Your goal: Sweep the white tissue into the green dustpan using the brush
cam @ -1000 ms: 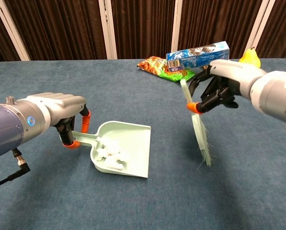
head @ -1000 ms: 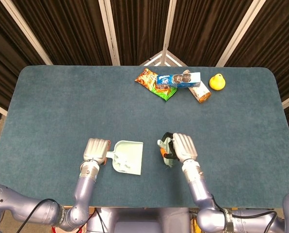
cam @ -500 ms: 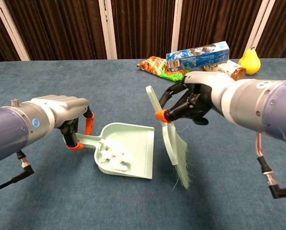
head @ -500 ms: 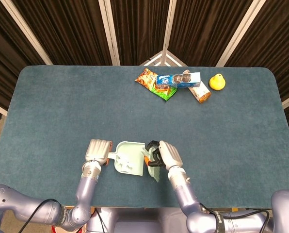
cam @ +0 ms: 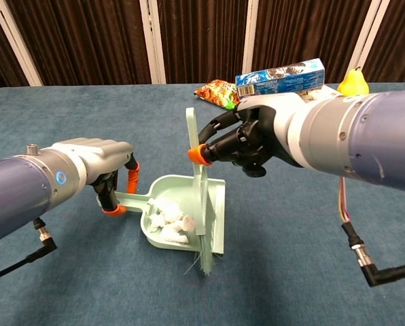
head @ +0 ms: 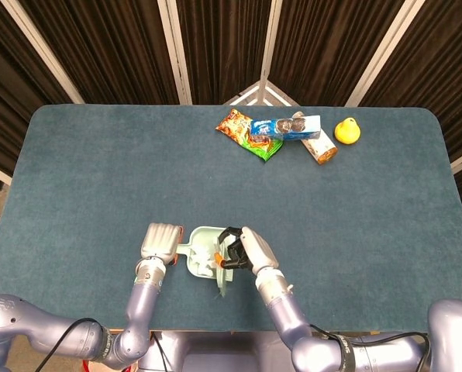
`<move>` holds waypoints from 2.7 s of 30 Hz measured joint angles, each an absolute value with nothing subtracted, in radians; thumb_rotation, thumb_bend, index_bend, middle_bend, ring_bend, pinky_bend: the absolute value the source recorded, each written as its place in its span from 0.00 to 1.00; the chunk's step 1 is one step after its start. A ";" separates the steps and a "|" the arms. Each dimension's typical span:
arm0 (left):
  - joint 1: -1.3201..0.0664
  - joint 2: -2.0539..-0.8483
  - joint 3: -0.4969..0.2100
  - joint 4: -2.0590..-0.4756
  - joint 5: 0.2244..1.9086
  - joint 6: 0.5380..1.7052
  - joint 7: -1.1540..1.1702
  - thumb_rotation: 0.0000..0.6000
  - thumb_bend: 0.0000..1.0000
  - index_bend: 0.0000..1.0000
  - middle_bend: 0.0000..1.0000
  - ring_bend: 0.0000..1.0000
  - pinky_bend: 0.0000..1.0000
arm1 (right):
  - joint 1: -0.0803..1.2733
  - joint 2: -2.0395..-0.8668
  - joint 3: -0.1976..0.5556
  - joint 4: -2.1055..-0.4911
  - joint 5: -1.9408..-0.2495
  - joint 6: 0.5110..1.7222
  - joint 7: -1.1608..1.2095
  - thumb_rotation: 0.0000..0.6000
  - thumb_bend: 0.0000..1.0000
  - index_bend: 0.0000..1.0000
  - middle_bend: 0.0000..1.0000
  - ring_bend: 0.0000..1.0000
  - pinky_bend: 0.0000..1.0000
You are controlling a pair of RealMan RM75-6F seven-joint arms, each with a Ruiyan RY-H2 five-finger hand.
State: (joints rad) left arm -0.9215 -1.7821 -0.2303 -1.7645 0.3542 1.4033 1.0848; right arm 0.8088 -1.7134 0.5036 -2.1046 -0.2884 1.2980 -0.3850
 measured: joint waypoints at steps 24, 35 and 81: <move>-0.901 -1.753 -0.217 -1.781 0.424 1.400 1.047 1.00 0.00 0.28 1.00 1.00 1.00 | 0.802 -1.591 0.540 -2.105 -0.366 1.296 -0.316 1.00 0.56 0.87 0.91 0.98 0.90; -0.832 -1.630 -0.176 -1.896 0.601 1.403 0.919 1.00 0.00 0.26 1.00 1.00 1.00 | 0.782 -1.529 0.477 -2.084 -0.432 1.298 -0.333 1.00 0.56 0.87 0.91 0.98 0.90; -0.369 -1.161 0.116 -1.900 1.318 1.344 0.249 1.00 0.00 0.00 0.00 0.00 0.10 | 0.600 -1.347 0.151 -1.947 -0.767 1.208 -0.582 1.00 0.36 0.00 0.00 0.00 0.11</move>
State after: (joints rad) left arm -0.3686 -1.1613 0.1163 -1.8996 1.3179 1.3441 0.2492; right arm 0.6002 -1.3467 0.1505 -1.9468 -0.7674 1.2081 -0.5815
